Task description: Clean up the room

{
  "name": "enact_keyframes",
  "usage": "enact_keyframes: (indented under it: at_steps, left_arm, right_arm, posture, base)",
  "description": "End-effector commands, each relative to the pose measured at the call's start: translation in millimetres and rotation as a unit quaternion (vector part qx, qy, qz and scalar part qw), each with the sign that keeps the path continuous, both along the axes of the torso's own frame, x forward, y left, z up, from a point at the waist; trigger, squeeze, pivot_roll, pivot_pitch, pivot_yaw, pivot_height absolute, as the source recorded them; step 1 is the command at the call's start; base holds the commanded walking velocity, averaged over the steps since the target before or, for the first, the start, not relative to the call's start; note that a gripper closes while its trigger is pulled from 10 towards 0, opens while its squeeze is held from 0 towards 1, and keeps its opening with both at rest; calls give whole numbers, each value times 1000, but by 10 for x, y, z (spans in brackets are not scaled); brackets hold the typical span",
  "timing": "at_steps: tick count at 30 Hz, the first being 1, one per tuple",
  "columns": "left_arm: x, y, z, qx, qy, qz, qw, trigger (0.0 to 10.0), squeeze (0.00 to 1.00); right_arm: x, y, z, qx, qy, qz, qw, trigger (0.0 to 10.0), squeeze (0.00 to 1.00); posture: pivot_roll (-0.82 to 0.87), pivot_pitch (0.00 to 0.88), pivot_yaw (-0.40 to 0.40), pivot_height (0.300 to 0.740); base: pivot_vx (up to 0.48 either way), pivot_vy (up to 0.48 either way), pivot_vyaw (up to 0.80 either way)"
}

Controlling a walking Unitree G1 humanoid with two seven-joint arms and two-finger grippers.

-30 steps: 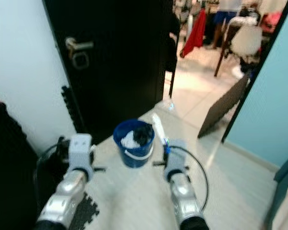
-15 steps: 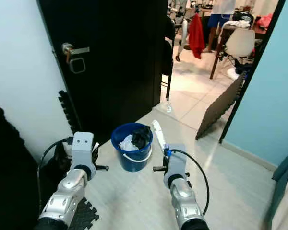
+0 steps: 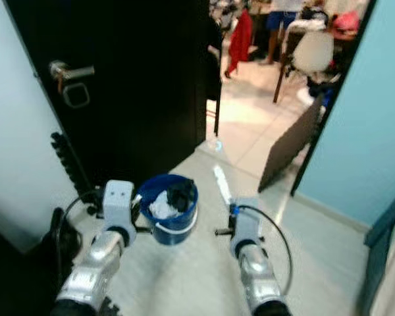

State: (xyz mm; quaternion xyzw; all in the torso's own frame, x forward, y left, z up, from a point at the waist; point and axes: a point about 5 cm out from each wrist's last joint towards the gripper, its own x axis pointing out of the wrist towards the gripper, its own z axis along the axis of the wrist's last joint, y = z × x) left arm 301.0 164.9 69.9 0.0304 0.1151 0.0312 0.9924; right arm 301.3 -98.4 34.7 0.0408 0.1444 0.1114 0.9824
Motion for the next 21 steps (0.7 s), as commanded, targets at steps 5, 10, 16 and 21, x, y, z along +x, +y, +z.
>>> enact_keyframes:
  at_steps: [5, 10, 16, 21]
  left_arm:
    - [-6, -106, -16, -6, 2, -16, 1000, 10000, 0]
    - [-11, -102, -20, -5, 4, -16, 1000, 10000, 0]
    - [-23, -100, -32, -5, 6, -17, 1000, 10000, 0]
    - [-26, -101, -42, -4, 8, -18, 1000, 10000, 0]
  right_arm:
    - [-36, -168, -74, -21, 12, -16, 1000, 10000, 0]
    - [-40, -153, -80, -26, 12, -9, 1000, 10000, 0]
    - [-51, -151, -95, -31, 14, -5, 999, 10000, 0]
    - [-64, -134, -109, -37, 17, 8, 999, 10000, 0]
  posture:
    - [83, 0, -26, 740]
    - [84, 0, -26, 740]
    - [85, 0, -25, 740]
    - [84, 0, -23, 740]
  base:
    - [407, 0, 0]
    - [407, 0, 0]
    - [402, 0, 0]
    - [397, 0, 0]
